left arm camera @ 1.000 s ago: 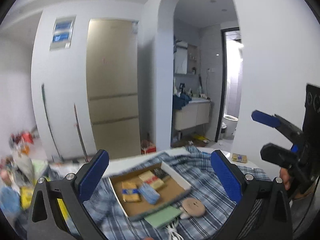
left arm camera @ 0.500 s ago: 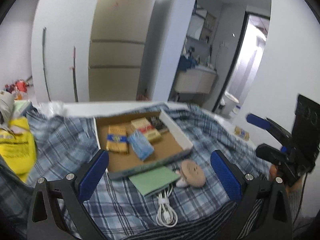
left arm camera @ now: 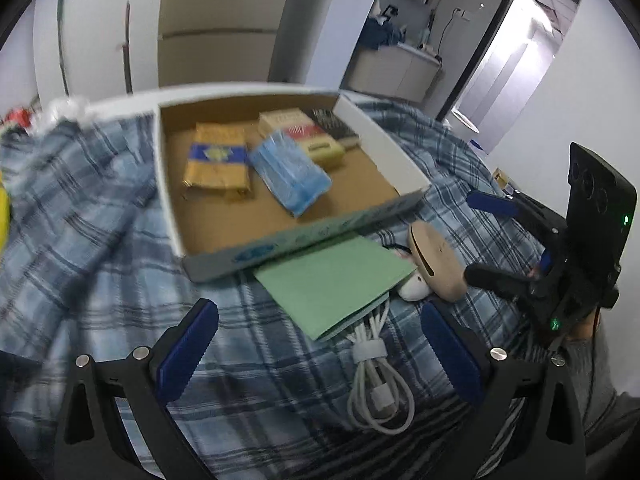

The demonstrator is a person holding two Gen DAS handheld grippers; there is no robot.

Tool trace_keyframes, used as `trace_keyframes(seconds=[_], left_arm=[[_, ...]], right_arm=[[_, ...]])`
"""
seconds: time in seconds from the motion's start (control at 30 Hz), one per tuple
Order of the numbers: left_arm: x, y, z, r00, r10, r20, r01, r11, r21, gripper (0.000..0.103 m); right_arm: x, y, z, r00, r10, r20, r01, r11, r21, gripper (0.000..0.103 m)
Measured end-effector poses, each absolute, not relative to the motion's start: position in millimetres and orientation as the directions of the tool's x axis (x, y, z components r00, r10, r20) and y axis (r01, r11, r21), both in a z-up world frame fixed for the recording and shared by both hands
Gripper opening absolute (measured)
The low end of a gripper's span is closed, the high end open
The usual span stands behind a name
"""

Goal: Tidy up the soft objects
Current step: 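Grasp the green card wallet with the left gripper while the right grasps the beige round pad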

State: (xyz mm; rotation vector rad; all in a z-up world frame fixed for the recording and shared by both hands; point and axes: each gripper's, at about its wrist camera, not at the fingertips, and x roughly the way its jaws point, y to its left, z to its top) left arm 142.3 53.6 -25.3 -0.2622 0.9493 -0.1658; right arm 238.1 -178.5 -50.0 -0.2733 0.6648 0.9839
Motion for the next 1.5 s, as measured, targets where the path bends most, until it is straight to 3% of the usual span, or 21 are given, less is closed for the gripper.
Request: trace_keyframes(seconds=[0.33,0.47,0.73,0.93,1.0,1.03,1.27,1.5], left_arm=[[159,51,-41,0.527,-0.347,-0.776,0.068,0.927,-0.368,0.093],[153,36,-31,0.534,-0.419,-0.734,0.173,0.904,-0.391,0.093],[138,-14,-29,0.428,-0.495,-0.756,0.402,0.854,-0.331,0.093],[137,13,-29,0.5,-0.373,-0.782,0.276,0.924,-0.265,0.093],[145,36,-27,0.546,-0.327,-0.771,0.181,0.945,-0.272,0.093],[149,43,-26,0.563,-0.314,-0.764,0.156,0.949,-0.275,0.093],[180,46,-34,0.478,-0.44,-0.76,0.222,0.898,-0.38,0.093],[195,44,-46,0.41,-0.458,-0.788,0.224,0.889,-0.4,0.093]], right_arm=[[242,-171,-62,0.34,0.644,-0.686,-0.844,0.531,0.08,0.103],[246,-170,-64,0.334,0.637,-0.694,-0.838,0.539,0.091,0.103],[255,-173,-68,0.3,0.645,-0.703,-0.824,0.546,0.15,0.103],[267,-170,-79,0.243,0.628,-0.739,-0.808,0.553,0.204,0.103],[268,-168,-83,0.238,0.617,-0.75,-0.804,0.559,0.204,0.094],[268,-167,-84,0.232,0.616,-0.753,-0.804,0.557,0.208,0.084],[264,-167,-82,0.233,0.618,-0.75,-0.813,0.547,0.198,0.082],[265,-168,-82,0.23,0.62,-0.75,-0.81,0.549,0.206,0.082]])
